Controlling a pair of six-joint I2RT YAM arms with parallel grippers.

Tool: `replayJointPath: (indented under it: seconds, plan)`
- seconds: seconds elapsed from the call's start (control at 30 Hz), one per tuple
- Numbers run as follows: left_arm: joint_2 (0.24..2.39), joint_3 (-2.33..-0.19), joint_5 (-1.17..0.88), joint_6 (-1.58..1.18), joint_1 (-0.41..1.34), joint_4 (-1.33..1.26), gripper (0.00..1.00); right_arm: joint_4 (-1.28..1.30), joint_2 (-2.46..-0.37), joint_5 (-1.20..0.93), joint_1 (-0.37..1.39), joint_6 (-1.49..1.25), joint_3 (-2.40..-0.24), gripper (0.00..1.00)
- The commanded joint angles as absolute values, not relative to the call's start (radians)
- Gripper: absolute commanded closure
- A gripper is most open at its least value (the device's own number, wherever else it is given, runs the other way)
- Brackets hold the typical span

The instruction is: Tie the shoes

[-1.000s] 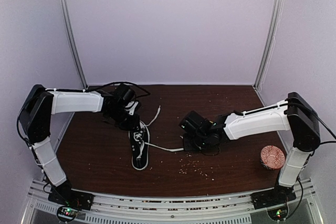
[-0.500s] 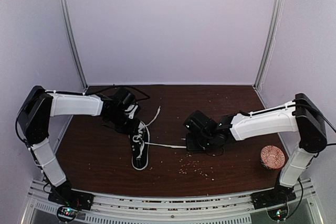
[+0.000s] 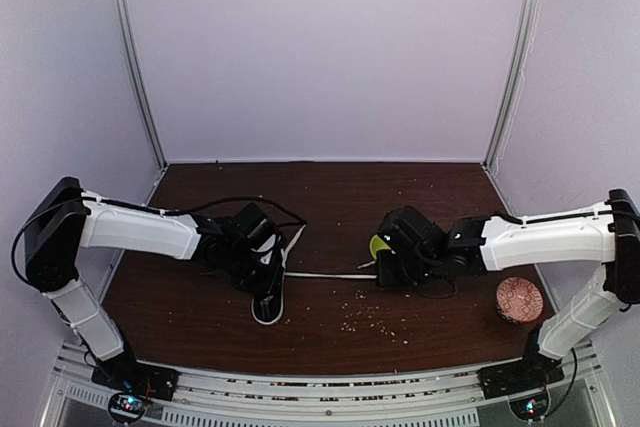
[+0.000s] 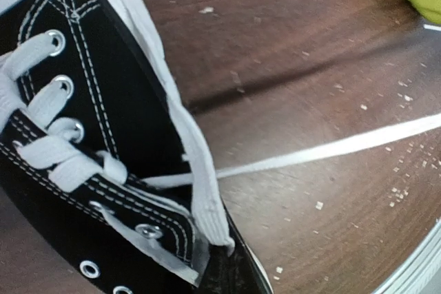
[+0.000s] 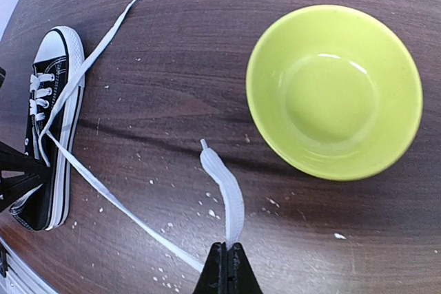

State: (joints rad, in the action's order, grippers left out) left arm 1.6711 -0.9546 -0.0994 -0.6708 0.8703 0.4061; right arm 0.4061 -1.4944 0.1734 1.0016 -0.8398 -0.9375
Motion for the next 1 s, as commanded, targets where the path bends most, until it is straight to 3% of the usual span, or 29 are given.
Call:
replayJointPath:
  seconds: [0.0,0.4,0.6,0.97]
  plan:
    - [1.59,-0.929,-0.069,-0.758,0.947,0.374,1.0,0.486,-1.388,0.224,1.008,-0.835,-0.882,1.0]
    - [1.37,-1.014,-0.053,-0.768,0.963,0.406,1.0,0.559,-1.223,0.273,1.009,-0.839,-0.93,1.0]
    - [1.348,-0.979,-0.065,-0.704,0.94,0.321,1.0,0.424,-1.194,0.221,1.009,-0.762,-0.931,1.0]
    - [1.376,-0.851,-0.306,-0.587,0.855,0.041,1.0,0.181,-1.435,0.085,1.006,-0.645,-1.162,1.0]
